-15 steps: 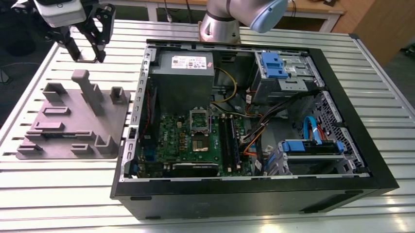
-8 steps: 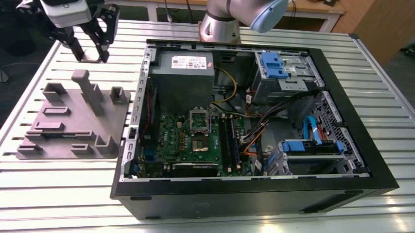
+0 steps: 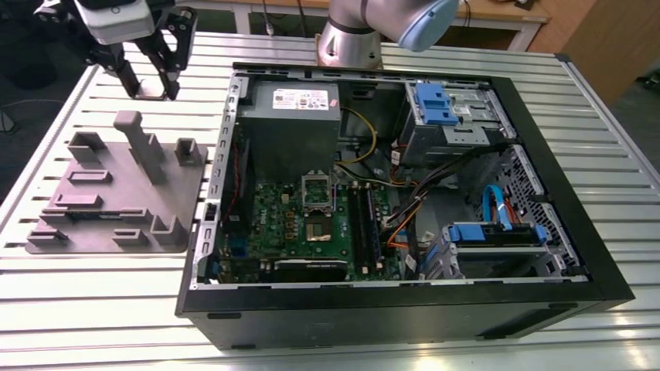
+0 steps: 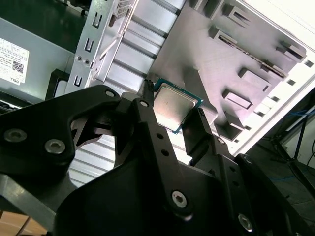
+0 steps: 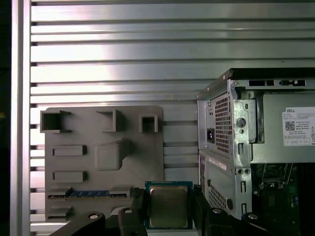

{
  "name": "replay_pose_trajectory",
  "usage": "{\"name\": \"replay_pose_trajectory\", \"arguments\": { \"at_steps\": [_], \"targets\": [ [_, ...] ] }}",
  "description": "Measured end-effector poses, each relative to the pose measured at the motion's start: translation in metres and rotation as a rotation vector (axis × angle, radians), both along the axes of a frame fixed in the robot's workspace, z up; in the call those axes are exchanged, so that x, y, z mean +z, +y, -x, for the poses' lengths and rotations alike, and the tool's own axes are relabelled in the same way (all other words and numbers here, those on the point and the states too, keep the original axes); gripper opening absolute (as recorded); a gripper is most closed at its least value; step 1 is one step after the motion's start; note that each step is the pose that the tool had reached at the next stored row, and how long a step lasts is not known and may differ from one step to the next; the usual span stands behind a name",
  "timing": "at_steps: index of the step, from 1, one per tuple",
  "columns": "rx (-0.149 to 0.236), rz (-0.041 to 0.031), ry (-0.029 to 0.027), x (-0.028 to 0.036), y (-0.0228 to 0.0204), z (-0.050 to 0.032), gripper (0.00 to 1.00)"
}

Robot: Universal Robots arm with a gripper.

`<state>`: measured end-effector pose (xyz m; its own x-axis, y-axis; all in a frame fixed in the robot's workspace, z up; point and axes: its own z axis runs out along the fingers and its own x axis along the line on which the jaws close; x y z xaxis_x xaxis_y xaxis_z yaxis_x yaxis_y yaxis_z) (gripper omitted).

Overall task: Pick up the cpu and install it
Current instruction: 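Pick up the cpu and move it towards the insertion slot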

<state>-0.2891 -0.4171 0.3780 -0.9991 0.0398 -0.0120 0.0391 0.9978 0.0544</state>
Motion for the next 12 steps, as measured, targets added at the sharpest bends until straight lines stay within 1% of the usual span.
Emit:
{"name": "replay_pose_trajectory", "arguments": {
  "at_steps": [12],
  "targets": [
    [0.0,0.0,0.0,0.0,0.0,-0.0102,0.47]
  ]
}}
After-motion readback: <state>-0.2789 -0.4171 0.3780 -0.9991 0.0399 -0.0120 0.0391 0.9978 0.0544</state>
